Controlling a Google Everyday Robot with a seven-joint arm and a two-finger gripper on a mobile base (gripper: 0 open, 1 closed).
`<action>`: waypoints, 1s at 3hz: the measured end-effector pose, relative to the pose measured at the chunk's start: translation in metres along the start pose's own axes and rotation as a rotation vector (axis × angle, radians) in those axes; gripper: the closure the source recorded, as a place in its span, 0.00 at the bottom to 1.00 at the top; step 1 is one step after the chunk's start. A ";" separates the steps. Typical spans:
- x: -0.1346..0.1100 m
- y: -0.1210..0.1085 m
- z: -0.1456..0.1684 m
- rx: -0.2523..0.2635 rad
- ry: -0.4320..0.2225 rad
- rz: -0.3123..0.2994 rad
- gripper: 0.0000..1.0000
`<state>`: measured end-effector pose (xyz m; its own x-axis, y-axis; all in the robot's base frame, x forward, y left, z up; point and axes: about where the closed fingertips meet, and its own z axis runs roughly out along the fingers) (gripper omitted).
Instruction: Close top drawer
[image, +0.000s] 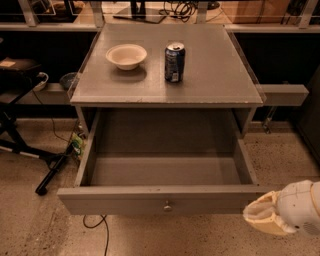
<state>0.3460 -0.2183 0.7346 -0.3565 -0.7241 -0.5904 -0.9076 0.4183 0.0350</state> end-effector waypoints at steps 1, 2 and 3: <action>0.000 -0.001 0.018 0.030 0.043 -0.018 1.00; -0.011 -0.012 0.050 0.078 0.065 -0.056 1.00; -0.011 -0.012 0.051 0.078 0.065 -0.056 1.00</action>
Offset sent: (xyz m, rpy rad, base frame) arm 0.0257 0.0259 -0.0386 -0.1277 -0.0655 -0.0270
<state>0.3718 -0.1872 0.7002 -0.3214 -0.7807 -0.5359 -0.9076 0.4154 -0.0610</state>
